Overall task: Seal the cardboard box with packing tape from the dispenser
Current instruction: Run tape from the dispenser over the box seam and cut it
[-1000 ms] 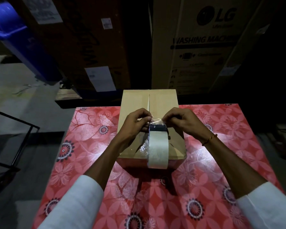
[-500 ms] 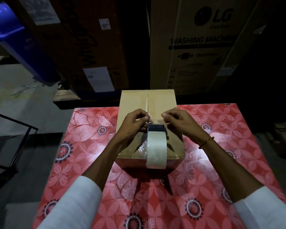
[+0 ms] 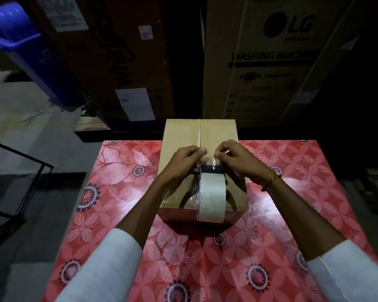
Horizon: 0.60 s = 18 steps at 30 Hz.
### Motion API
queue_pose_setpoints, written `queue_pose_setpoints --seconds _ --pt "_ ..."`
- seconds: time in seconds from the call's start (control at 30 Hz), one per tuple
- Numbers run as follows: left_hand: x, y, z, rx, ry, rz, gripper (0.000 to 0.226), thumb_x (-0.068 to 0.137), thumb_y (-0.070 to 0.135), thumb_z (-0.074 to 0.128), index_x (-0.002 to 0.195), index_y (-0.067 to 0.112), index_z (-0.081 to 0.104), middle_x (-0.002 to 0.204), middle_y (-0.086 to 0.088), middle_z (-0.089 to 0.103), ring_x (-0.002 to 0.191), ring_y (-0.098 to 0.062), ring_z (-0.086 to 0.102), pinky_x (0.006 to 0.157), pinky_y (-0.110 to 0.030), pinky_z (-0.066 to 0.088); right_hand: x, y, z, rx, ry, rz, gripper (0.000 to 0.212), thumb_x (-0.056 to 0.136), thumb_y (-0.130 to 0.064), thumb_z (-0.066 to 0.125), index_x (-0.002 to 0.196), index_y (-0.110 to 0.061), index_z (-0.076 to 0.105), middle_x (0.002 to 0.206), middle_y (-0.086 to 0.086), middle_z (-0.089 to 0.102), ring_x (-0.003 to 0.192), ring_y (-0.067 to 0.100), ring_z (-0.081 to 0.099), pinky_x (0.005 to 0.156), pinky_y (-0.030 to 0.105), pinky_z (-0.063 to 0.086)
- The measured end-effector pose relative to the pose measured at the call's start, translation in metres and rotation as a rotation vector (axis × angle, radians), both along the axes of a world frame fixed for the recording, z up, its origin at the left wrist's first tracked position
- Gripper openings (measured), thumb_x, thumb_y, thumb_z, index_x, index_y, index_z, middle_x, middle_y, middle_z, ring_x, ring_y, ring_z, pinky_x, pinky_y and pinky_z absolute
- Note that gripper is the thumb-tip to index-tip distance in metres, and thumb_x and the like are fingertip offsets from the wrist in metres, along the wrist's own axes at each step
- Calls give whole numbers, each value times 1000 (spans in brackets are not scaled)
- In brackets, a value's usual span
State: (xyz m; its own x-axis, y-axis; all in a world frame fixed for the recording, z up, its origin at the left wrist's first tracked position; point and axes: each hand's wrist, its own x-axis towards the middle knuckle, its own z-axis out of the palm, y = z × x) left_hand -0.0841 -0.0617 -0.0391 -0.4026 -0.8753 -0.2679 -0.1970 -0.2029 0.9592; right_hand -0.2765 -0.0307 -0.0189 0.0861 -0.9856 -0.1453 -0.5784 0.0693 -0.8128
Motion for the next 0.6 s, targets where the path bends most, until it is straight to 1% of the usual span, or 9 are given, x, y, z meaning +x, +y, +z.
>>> queue_pose_setpoints --seconds 0.07,0.13,0.23,0.3,0.37,0.43,0.5,0.53,0.6 --pt "-2 -3 9 15 -46 -61 37 100 39 57 111 7 69 99 -5 73 88 -11 69 67 -16 51 1 2 0 -1 -23 11 17 103 -23 53 101 -9 61 94 3 58 78 16 57 64 26 44" --pt "-3 -6 15 -11 -101 -130 31 100 35 58 105 7 70 100 -5 73 89 -9 70 64 -11 50 1 2 1 0 -42 12 15 103 -21 52 102 -8 60 87 3 60 74 16 57 64 28 45" --pt "-2 -8 21 -20 -142 -171 21 99 28 60 94 11 72 90 -3 71 82 -10 66 63 -14 48 2 2 0 0 -42 1 16 103 -20 52 103 -8 62 87 6 62 77 19 59 67 30 48" --pt "-1 -8 20 -13 -129 -169 18 100 20 61 91 9 71 81 -1 67 70 -2 64 58 -12 47 2 3 0 3 -81 -22 17 103 -21 53 104 -7 63 87 7 63 77 18 59 67 29 48" --pt "-1 -7 19 5 -91 -145 16 99 14 60 91 5 69 79 -2 65 60 4 62 52 -10 46 1 6 0 6 -142 -50 20 102 -24 55 105 -7 65 89 8 64 78 18 61 67 29 49" --pt "-1 -6 18 13 -75 -125 18 99 15 61 95 0 70 82 -4 66 64 -1 63 54 -10 48 0 7 -1 36 -175 -55 22 99 -29 60 105 -9 67 90 4 66 81 16 63 69 27 50" --pt "-1 -5 18 14 -70 -113 22 99 17 61 99 -4 69 79 -1 67 66 -4 63 54 -12 48 0 8 -1 86 -184 -22 24 96 -32 64 101 -8 70 88 1 68 81 14 63 71 27 49" --pt "-1 -4 18 16 -65 -107 22 99 17 62 98 -4 69 77 -1 66 67 -5 63 55 -13 49 0 8 -1 101 -182 -2 23 95 -30 65 98 -8 71 87 2 68 82 15 64 73 29 50" --pt "-2 -3 17 8 -70 -87 23 99 21 62 96 -2 68 86 -8 69 77 -13 66 62 -20 52 0 8 -2 106 -192 15 17 96 -26 65 91 -11 70 90 5 69 85 18 64 77 33 51"
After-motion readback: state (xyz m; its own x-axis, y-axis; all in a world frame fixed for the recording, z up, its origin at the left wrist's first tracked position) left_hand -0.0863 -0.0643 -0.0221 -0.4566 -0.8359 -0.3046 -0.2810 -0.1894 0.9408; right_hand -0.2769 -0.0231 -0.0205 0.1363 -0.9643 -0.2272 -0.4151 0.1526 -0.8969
